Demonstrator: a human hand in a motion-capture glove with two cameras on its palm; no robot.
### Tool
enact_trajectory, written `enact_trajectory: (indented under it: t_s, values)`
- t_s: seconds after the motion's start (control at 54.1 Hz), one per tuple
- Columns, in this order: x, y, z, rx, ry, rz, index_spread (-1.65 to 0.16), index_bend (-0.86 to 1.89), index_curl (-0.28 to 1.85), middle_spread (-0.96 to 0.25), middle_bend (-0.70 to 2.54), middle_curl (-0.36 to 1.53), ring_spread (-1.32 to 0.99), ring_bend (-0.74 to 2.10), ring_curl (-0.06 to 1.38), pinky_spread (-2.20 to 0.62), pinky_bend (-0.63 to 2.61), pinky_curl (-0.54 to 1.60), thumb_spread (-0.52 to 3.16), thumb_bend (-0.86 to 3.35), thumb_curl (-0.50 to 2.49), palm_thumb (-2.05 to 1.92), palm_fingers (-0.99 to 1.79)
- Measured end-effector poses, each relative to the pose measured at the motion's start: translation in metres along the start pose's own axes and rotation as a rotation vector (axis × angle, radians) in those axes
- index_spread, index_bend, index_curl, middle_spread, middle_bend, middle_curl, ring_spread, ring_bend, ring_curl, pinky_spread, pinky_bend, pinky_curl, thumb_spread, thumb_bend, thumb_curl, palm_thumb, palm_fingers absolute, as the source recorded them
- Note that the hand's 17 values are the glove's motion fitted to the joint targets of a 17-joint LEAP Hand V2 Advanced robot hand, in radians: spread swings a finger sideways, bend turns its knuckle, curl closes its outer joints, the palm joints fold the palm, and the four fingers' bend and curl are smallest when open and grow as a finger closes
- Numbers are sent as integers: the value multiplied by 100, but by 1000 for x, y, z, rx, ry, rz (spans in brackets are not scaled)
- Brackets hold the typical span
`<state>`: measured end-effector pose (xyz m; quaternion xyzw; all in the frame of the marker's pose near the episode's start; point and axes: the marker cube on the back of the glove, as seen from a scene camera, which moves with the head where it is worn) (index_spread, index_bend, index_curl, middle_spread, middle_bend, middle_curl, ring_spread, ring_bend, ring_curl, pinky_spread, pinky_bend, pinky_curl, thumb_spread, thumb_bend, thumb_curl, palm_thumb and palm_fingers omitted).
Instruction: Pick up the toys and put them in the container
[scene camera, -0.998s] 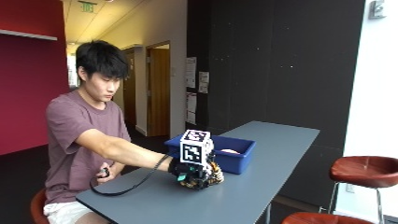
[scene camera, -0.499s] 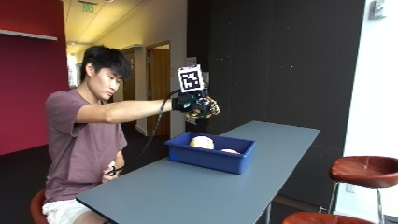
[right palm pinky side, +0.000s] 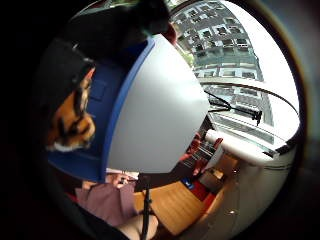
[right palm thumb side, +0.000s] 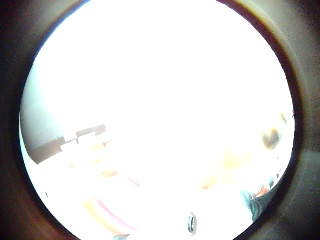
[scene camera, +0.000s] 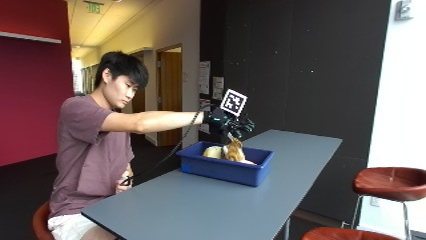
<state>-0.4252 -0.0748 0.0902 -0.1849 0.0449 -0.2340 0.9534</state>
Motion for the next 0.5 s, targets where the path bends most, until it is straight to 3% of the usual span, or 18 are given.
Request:
enact_trajectory:
  t_s: [0.018, 0.055, 0.074, 0.092, 0.111, 0.185, 0.277, 0.499]
  values:
    - [0, 0, 1, -49, -9, -11, -24, 25, 87, -16, 64, 75, -25, 111, 65, -25, 123, 65, 99, -4, 79, 38, -25]
    - [1, 1, 3, -105, -14, -24, -23, 12, 81, -11, 44, 67, -18, 91, 60, -18, 126, 63, 105, -4, 75, 35, -57]
    - [2, 1, 3, -118, -8, -29, -24, 19, 81, -15, 61, 72, -23, 104, 63, -22, 119, 59, 108, -2, 75, 35, 2]
    - [4, 1, 4, -128, 3, -41, -23, 7, 73, -11, 39, 63, -17, 82, 54, -16, 124, 60, 111, -3, 73, 33, -50]
    - [5, 2, 5, -135, 18, -59, -22, 3, 69, -6, 27, 59, -13, 69, 50, -13, 126, 59, 113, -3, 71, 31, -71]
    - [10, 3, 7, -128, 47, -78, -19, -1, 56, 0, 11, 51, -6, 48, 42, -5, 120, 54, 120, -3, 65, 27, -67]
    - [-1, 0, 0, -95, -95, 55, -17, 0, 46, 4, 5, 43, 0, 34, 36, 0, 111, 50, 126, -2, 60, 24, -58]
    - [33, 24, 3, 5, 33, -144, -16, 6, 32, 6, 4, 29, 4, 22, 33, 4, 92, 42, 135, -1, 51, 20, -44]
